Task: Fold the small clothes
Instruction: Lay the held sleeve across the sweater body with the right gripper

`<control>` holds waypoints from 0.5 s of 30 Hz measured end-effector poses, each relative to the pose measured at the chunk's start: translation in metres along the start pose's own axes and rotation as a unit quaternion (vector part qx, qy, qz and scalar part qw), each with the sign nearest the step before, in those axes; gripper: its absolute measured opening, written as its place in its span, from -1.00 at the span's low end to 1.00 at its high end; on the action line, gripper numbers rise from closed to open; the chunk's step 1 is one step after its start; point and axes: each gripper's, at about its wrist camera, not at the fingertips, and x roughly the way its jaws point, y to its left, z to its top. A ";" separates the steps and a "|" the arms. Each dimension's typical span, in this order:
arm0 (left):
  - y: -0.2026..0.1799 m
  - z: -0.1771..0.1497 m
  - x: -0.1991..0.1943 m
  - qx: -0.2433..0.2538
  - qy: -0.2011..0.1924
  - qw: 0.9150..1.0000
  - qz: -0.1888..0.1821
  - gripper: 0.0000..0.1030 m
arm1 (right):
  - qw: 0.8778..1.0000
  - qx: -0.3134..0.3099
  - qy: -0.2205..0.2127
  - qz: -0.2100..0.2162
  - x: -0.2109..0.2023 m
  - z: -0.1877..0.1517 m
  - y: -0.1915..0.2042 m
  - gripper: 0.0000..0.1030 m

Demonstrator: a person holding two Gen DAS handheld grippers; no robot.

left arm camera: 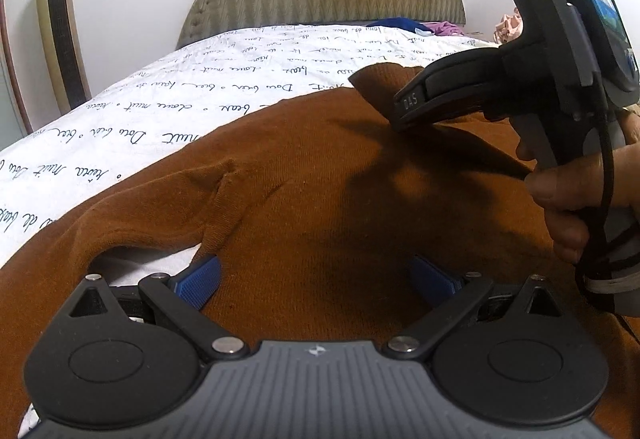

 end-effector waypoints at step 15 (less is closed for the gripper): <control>-0.006 -0.002 -0.001 0.004 0.003 1.000 0.004 1.00 | 0.998 -0.033 0.033 0.030 0.016 -0.007 0.018 -0.57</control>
